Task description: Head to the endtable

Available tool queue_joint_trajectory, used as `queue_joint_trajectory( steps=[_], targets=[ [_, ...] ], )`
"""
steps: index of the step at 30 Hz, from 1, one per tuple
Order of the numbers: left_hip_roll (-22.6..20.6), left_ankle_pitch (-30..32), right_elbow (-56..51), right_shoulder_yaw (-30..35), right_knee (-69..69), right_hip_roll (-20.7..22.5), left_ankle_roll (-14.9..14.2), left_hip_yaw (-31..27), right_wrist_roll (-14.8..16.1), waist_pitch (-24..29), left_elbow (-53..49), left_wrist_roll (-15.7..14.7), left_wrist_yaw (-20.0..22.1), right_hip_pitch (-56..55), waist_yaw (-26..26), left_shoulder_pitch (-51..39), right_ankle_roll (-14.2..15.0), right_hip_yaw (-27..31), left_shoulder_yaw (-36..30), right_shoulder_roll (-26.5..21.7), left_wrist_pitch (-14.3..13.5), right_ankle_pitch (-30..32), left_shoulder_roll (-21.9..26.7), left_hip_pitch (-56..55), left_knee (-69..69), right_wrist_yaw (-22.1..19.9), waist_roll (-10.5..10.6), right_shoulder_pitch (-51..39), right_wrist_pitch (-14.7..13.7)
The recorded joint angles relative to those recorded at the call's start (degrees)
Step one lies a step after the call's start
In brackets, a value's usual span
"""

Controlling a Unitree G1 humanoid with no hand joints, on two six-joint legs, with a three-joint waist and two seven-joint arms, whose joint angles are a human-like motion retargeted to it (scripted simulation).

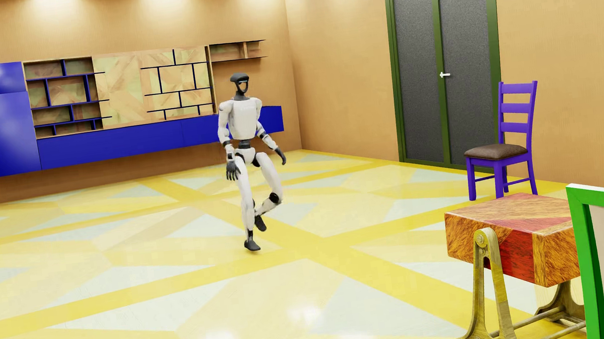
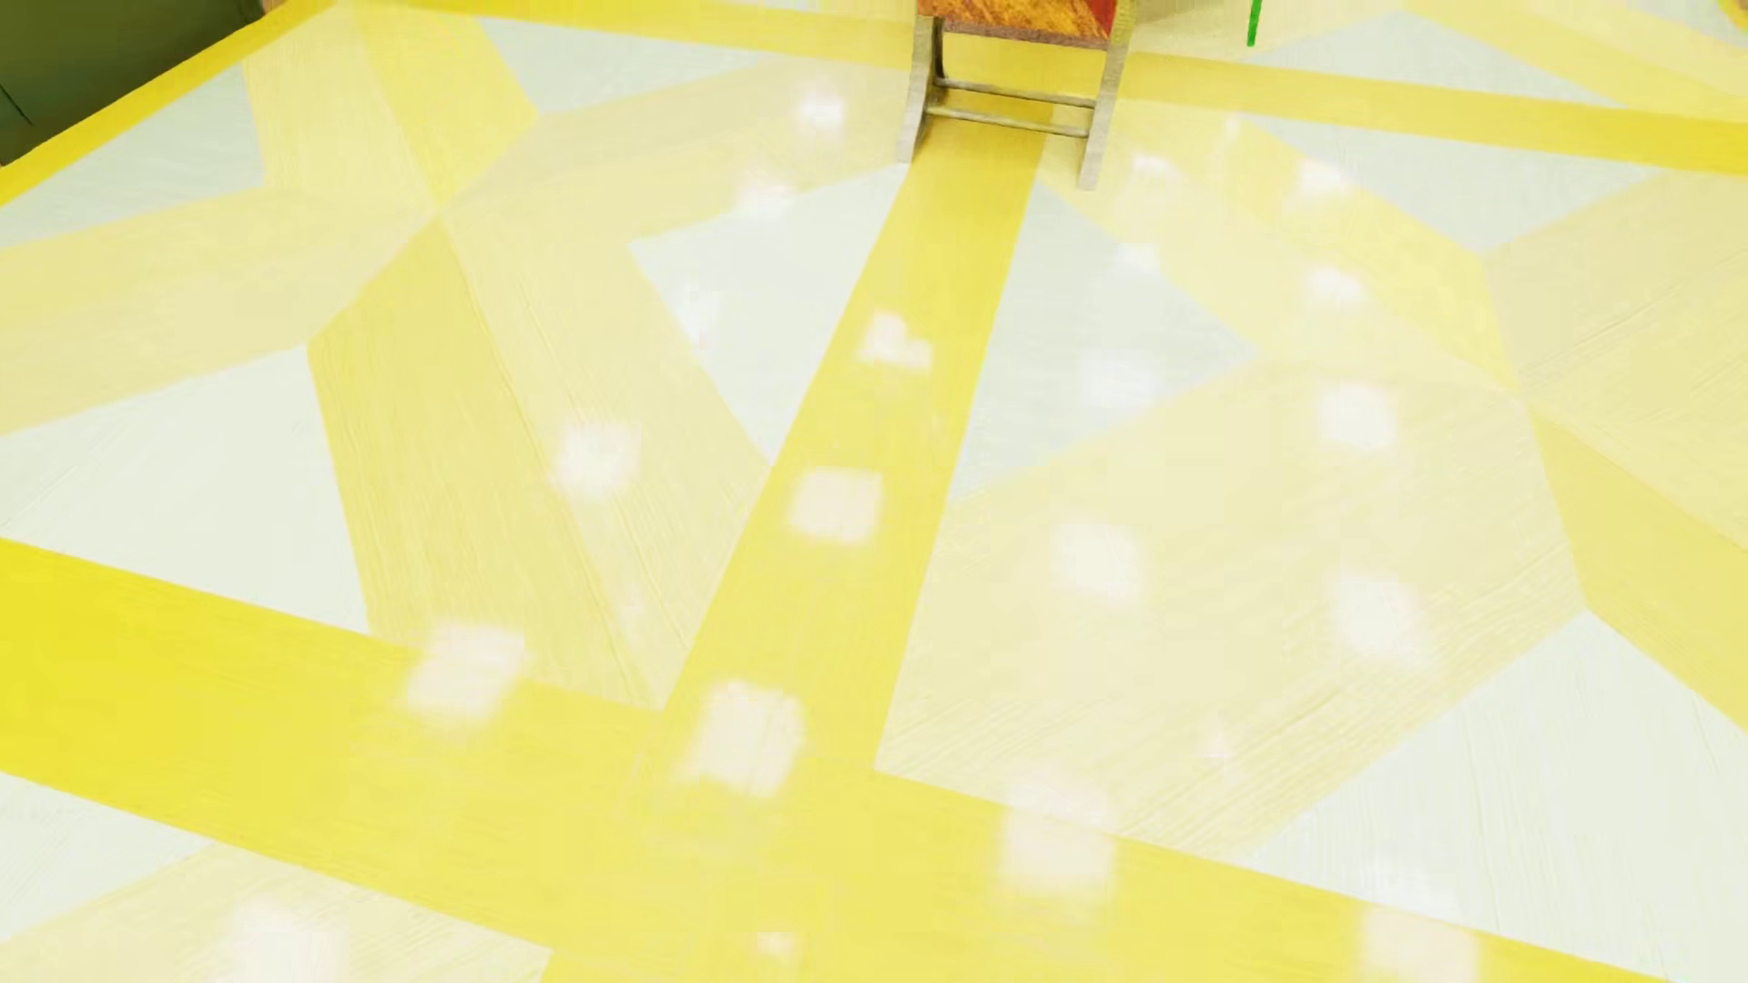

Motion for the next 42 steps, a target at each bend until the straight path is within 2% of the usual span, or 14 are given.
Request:
queue_joint_trajectory(
  steps=[4,8,12,15,20,21,23,25,26,29,32,35,39,42],
  targets=[
    [-5.41,-6.64,-3.19,14.3,-10.33,5.8,-5.02,4.13,-6.51,-0.83,7.45,1.88,0.06,17.22,4.06,1.34,1.36,5.87,4.74,-0.58,4.59,-6.79,-4.0,-15.57,-29.37,2.29,-0.16,-24.12,-4.89],
    [-7.13,-3.13,-18.49,17.18,-11.49,4.51,-4.05,6.05,-3.06,-1.59,8.71,0.95,-0.99,31.07,7.33,5.33,4.13,12.66,8.58,-1.96,5.2,-12.7,-6.76,-16.13,-65.84,-5.02,-0.71,-33.8,-10.66],
    [-9.38,-8.01,-26.26,13.56,24.66,-3.91,6.3,10.14,-0.88,-0.03,13.79,7.16,-5.25,23.94,7.6,4.63,8.96,12.24,4.05,-7.17,6.5,19.89,-6.07,-14.76,-37.9,-7.11,-1.97,-20.54,-7.0],
    [-14.85,-17.48,-13.97,11.91,43.89,-8.55,4.52,9.08,1.88,0.6,12.22,8.9,-5.09,1.68,4.23,0.7,0.56,10.5,1.24,-6.65,2.72,13.36,-4.09,-2.72,-40.02,-3.35,-3.77,-10.79,1.69],
    [-18.66,-31.44,-0.73,13.25,-3.56,-6.38,4.32,5.32,-1.95,-1.0,3.82,8.52,-4.1,-15.2,-0.7,-5.89,3.65,3.25,-8.08,-11.52,-8.0,10.49,0.32,15.67,-38.6,15.75,-3.52,10.73,2.47],
    [-18.55,-33.82,-2.8,7.55,-15.05,-6.31,4.09,4.96,0.16,-1.43,0.78,7.1,-3.78,-14.73,-1.11,-6.03,7.5,3.03,-10.44,-11.02,-10.76,12.7,1.66,18.95,-35.92,15.05,-3.68,17.06,1.7],
    [-15.39,-27.4,-5.55,-2.09,-10.17,-7.87,0.61,3.55,3.02,-1.38,-5.06,2.61,-2.95,-16.59,-1.77,-5.31,-0.25,0.31,-11.54,-6.62,-12.99,26.37,4.16,19.71,-19.8,8.55,-3.81,25.81,1.43],
    [-12.57,-7.8,-2.36,-4.39,7.53,-8.41,-13.19,0.18,1.3,0.01,-6.72,-1.68,4.06,-19.42,-2.57,-4.29,-4.16,1.12,-5.27,-3.87,-9.15,19.25,0.91,12.03,1.7,3.81,-2.61,22.68,4.18],
    [-10.1,-6.05,-0.53,-3.78,10.47,-8.14,-14.49,1.23,-1.25,0.65,-4.84,-2.5,10.33,-18.72,-2.86,-4.42,-3.33,1.68,-1.95,-3.88,-6.08,15.88,-2.02,7.8,8.14,4.47,-2.04,17.65,5.77],
    [-1.09,-14.69,-7.53,-1.4,2.67,-3.39,-7.55,7.93,-7.23,1.14,5.21,1.2,10.75,-11.75,-1.83,-6.34,-0.49,5.25,-2.98,-2.8,-2.71,14.31,-1.8,-2.69,6.2,0.77,-0.76,2.43,1.65],
    [0.9,-16.23,-20.72,1.03,-5.66,-0.09,-9.58,10.04,-1.91,0.59,8.24,4.31,3.23,-6.02,-0.3,-5.37,2.14,9.78,-3.96,-1.17,-3.04,14.23,1.73,-5.23,-22.08,-4.78,-0.12,-6.17,-11.07],
    [0.81,-16.99,-33.48,4.37,-7.42,1.87,-4.84,15.59,-1.25,-0.12,8.82,3.02,1.31,-5.02,1.01,-5.43,4.43,15.0,-0.37,-1.38,1.07,13.67,1.01,0.87,-37.68,-3.95,0.57,-12.25,-16.01],
    [-2.68,-15.03,-34.98,2.28,-9.4,0.51,-2.38,21.03,0.05,-0.3,14.88,6.9,-1.02,-3.74,1.16,-8.98,8.61,17.64,-3.9,-0.21,5.08,13.93,-0.16,7.12,-47.76,-5.88,-0.27,-11.33,-13.67],
    [-5.12,-13.85,-23.03,5.09,-5.96,-1.91,-2.65,21.07,-7.74,-0.59,15.31,10.23,-4.88,-2.1,0.53,-11.17,8.05,16.89,-9.16,-2.17,2.02,8.36,1.42,10.39,-53.51,-0.15,-1.56,-9.69,-6.1]
  ],
)
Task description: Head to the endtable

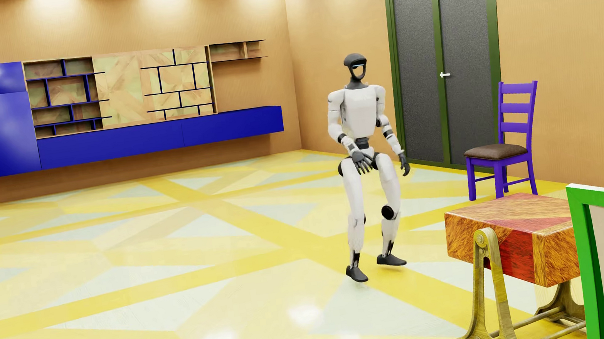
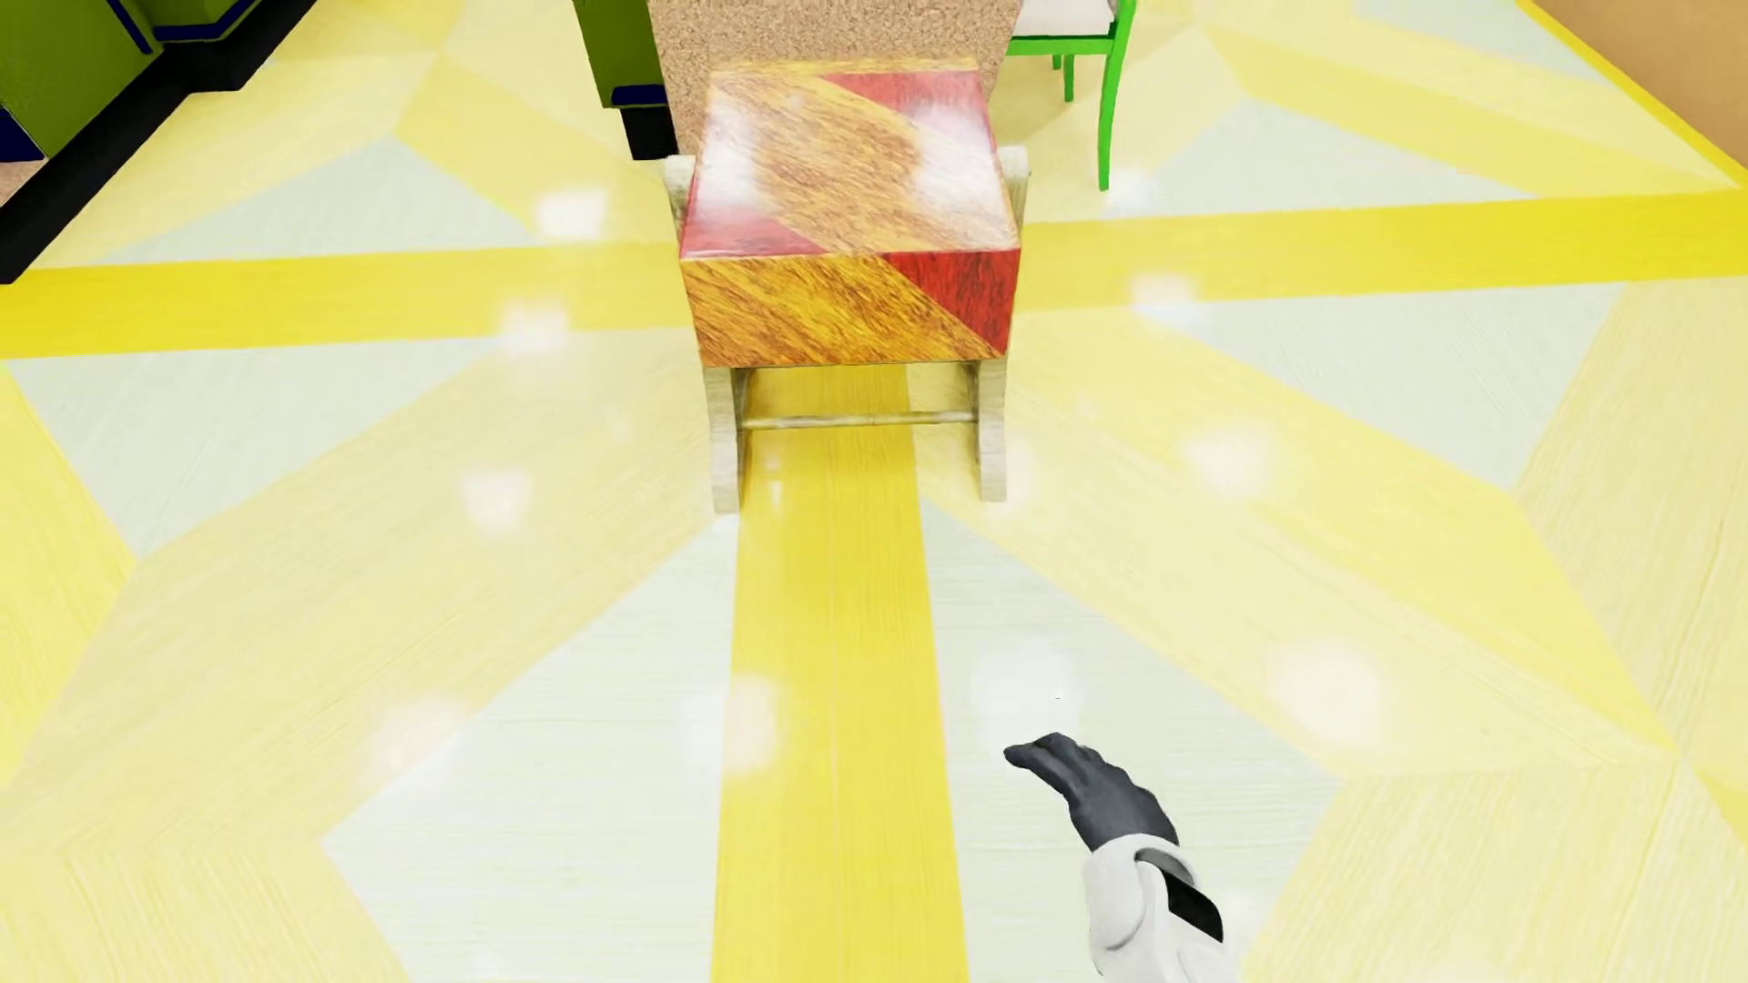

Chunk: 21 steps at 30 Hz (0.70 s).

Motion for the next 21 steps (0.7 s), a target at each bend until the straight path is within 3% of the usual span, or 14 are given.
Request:
queue_joint_trajectory(
  steps=[2,5,8,10,12,14,17,21],
  targets=[
    [-1.78,0.66,10.45,1.06,2.72,-2.42,-0.03,-1.86,-0.49,-0.4,-1.46,-0.94,1.11,2.99,-0.03,-1.62,-1.2,-2.79,0.32,-0.38,-0.78,-2.66,-0.09,1.72,-3.36,5.21,-0.97,2.17,4.68],
    [-4.12,2.07,23.92,0.54,-5.68,-5.11,-0.08,-6.89,5.62,-1.59,-4.39,-4.69,5.19,10.38,0.24,-3.48,0.14,-8.74,4.01,0.69,-2.51,-4.21,-1.8,2.64,-6.98,6.8,-2.62,8.04,8.92],
    [-4.55,1.91,31.7,5.37,-11.55,-5.74,-0.32,-11.12,6.76,-2.36,-5.92,-8.41,9.27,14.84,0.32,-2.62,-0.46,-14.46,7.52,1.28,-3.87,-3.88,-3.32,1.37,-6.14,11.64,-3.71,12.99,9.33],
    [-4.32,1.55,31.89,6.04,-11.62,-5.63,-0.61,-12.19,7.88,-2.47,-5.55,-8.89,9.34,15.49,0.11,-0.51,-0.76,-15.68,8.73,1.0,-3.4,-4.24,-3.76,1.09,-5.45,13.76,-3.88,14.68,8.84],
    [-3.91,1.27,30.17,4.42,-10.64,-5.42,-0.91,-12.06,9.31,-2.5,-3.22,-8.27,8.28,15.42,-0.25,1.68,-1.04,-15.78,9.81,0.57,-1.43,-4.95,-3.9,1.46,-5.24,11.38,-3.8,14.3,8.77],
    [-3.35,0.97,27.46,3.41,-10.66,-4.9,-1.19,-11.36,9.19,-2.53,1.0,-6.37,6.11,15.64,-0.58,3.07,-1.28,-15.37,10.54,0.11,2.48,-5.29,-3.78,2.03,-5.17,6.37,-3.57,12.47,8.35],
    [-2.3,0.15,22.96,2.42,-10.69,-3.9,-1.55,-10.05,9.14,-2.54,5.63,-2.37,1.36,15.52,-0.82,5.01,-1.47,-14.09,10.04,-0.54,6.42,-5.65,-3.18,2.33,-4.33,1.27,-3.04,7.77,5.63],
    [-1.34,-0.09,16.32,1.58,-10.28,-2.89,-1.97,-8.47,9.47,-2.55,2.86,-1.73,1.36,14.6,-0.29,7.16,-1.67,-12.63,11.8,-0.45,4.31,-6.09,-4.28,2.65,-4.63,-2.31,-2.25,2.97,2.51]
  ],
)
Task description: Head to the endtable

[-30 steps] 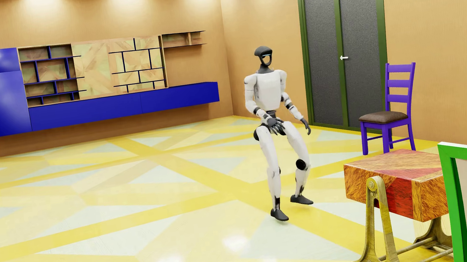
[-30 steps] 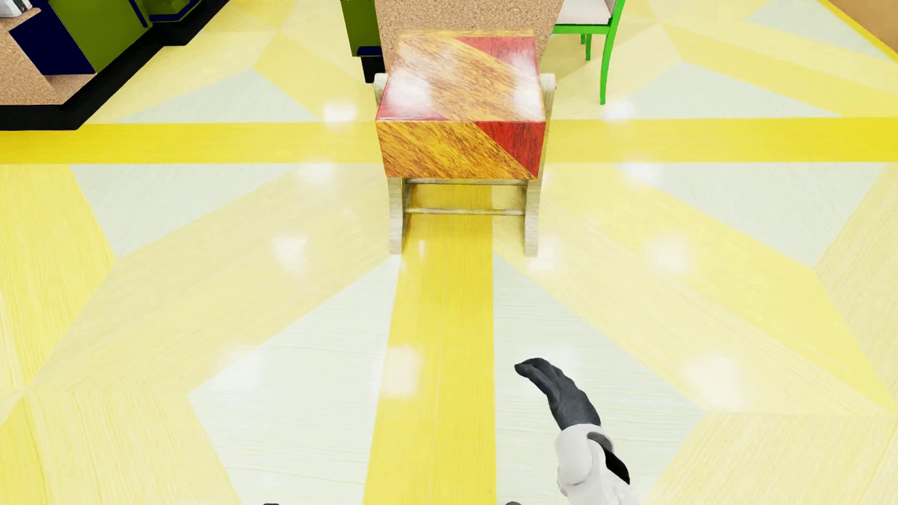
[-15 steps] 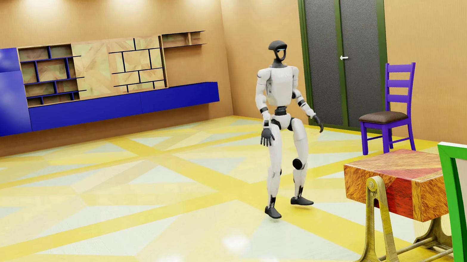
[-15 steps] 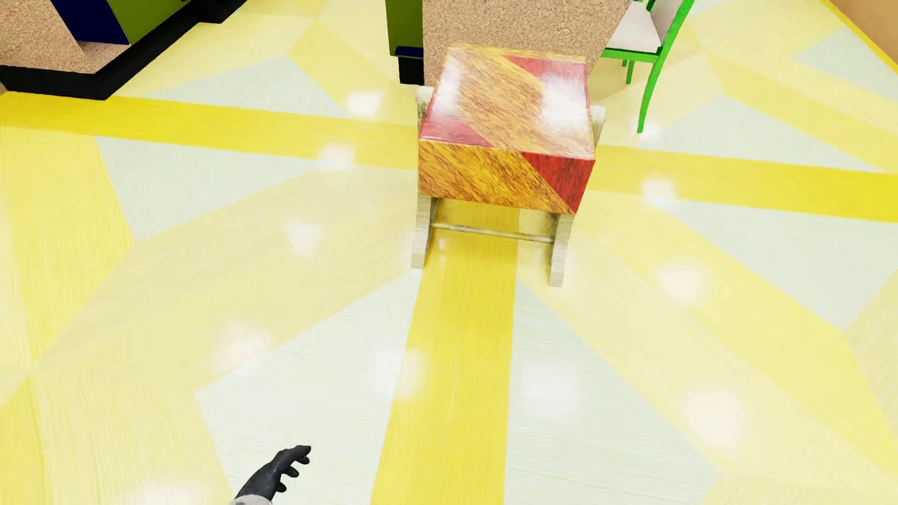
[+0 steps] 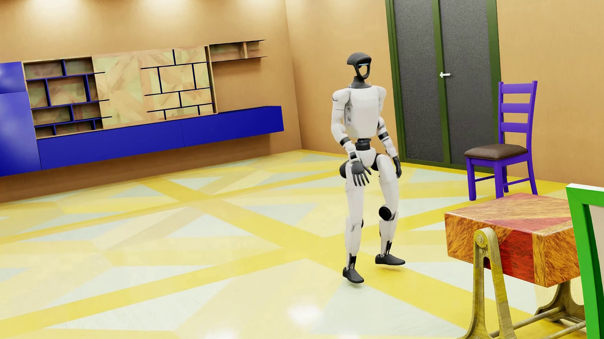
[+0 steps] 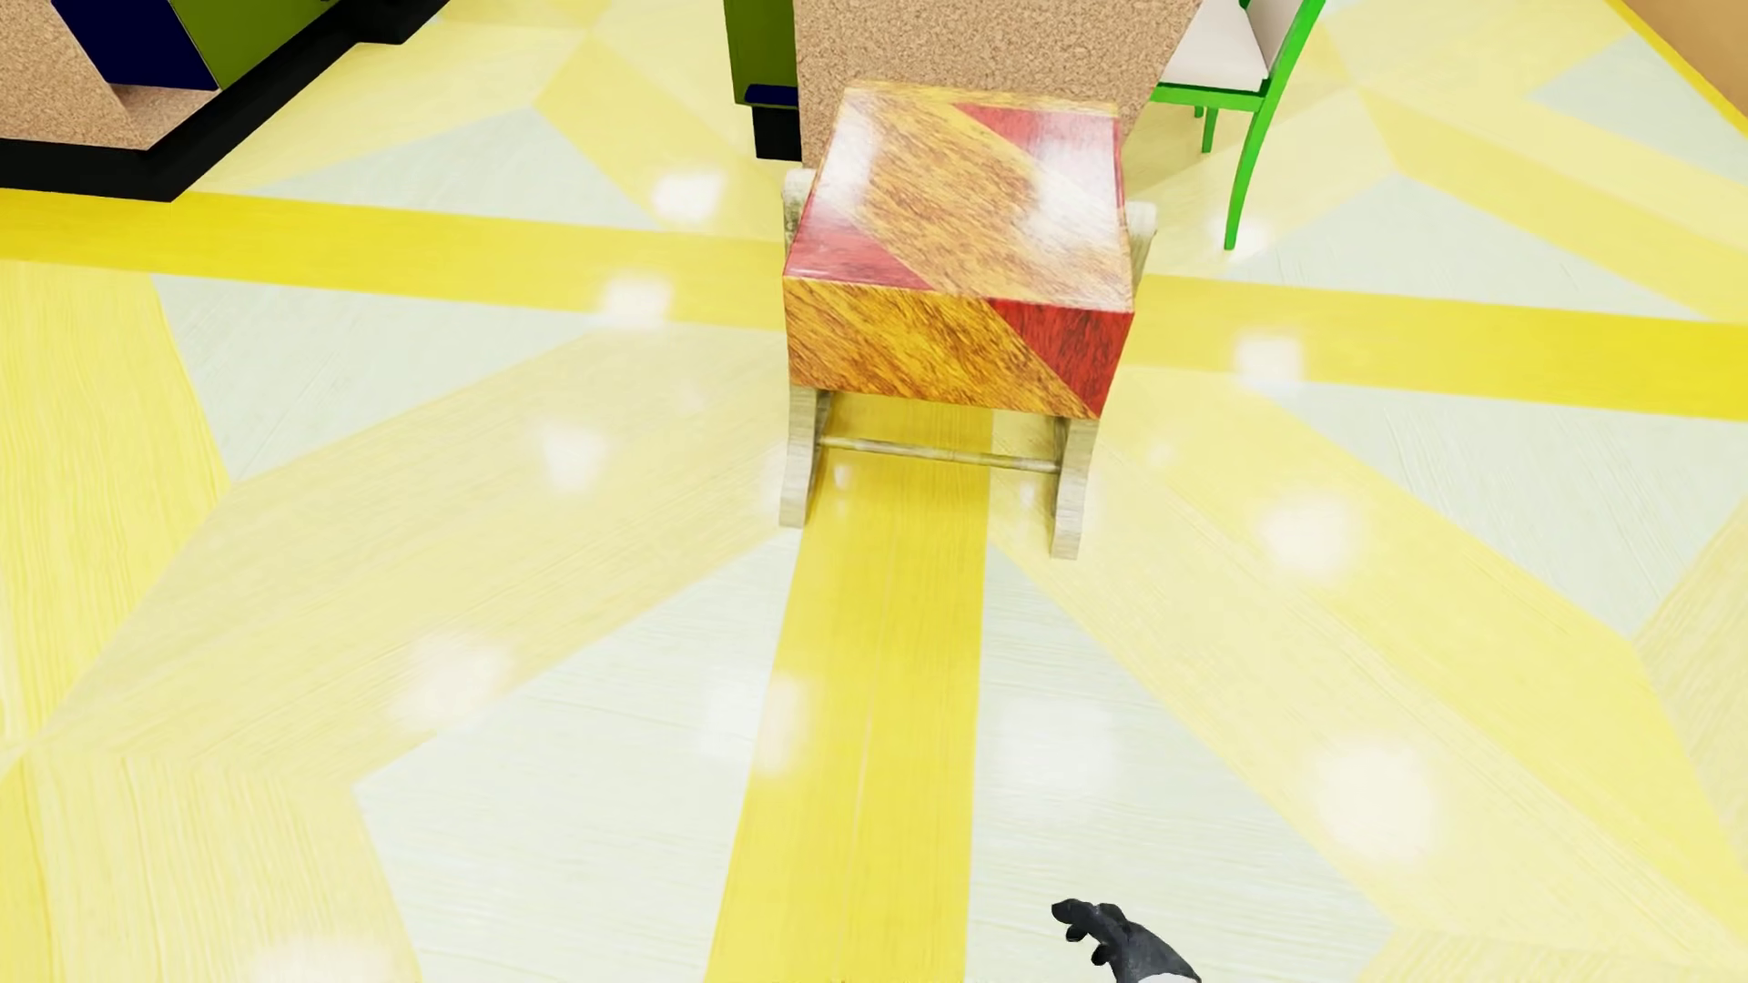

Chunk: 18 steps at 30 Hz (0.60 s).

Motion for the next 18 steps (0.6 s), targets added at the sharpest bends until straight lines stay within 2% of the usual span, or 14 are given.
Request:
queue_joint_trajectory(
  steps=[3,5,8,11,13,16,18],
  targets=[
    [0.23,0.3,-3.15,0.42,0.02,0.22,-0.26,-0.53,-0.46,0.01,-3.43,-0.5,3.32,0.1,0.37,-0.31,-0.32,-0.64,0.16,-0.26,-2.86,-0.28,-0.46,-0.24,-0.24,-0.03,0.39,-0.38,-1.42],
    [0.19,0.6,-2.99,0.65,0.43,0.04,-0.4,-1.53,-0.42,0.11,-5.23,-0.46,3.56,0.12,0.41,-1.39,-0.54,-1.64,-1.38,-0.26,-4.5,-0.51,0.02,-0.79,0.02,0.72,0.59,0.36,-1.3],
    [-0.07,0.86,1.06,1.6,1.14,-0.42,-0.62,-3.32,0.02,0.3,-8.42,-1.38,2.41,0.28,0.34,-2.97,-0.8,-3.53,-4.03,-0.11,-6.32,-1.09,0.9,-1.49,0.26,1.51,0.87,1.82,0.08],
    [-0.35,0.76,7.05,2.74,1.23,-0.72,-0.95,-4.79,1.07,0.43,-11.17,-3.29,3.02,0.73,0.29,-3.28,-1.06,-5.11,-5.41,0.02,-7.7,-1.81,1.68,-1.68,-0.06,2.47,1.19,3.49,2.58],
    [-0.55,0.43,10.68,4.05,1.17,-0.83,-1.45,-5.58,1.84,0.47,-11.57,-4.23,3.83,0.8,0.26,-3.16,-1.12,-5.63,-5.32,0.22,-8.05,-2.55,1.83,-1.77,-0.51,4.2,1.34,4.28,4.05],
    [-0.48,-2.33,13.01,5.79,4.27,-1.25,-1.65,-6.37,2.7,0.76,-10.41,-4.48,4.2,-0.82,0.27,-2.2,-0.78,-5.39,-4.8,-0.99,-7.3,-6.0,2.1,-3.04,1.24,7.56,1.48,5.37,4.78],
    [0.04,-5.0,12.97,4.91,6.94,-1.54,-0.97,-7.31,4.18,1.33,-8.99,-3.87,4.7,-1.73,0.47,-0.95,-0.05,-5.64,-4.15,-1.52,-6.17,-8.78,2.44,-6.24,7.7,7.14,1.71,5.9,5.47]
  ],
)
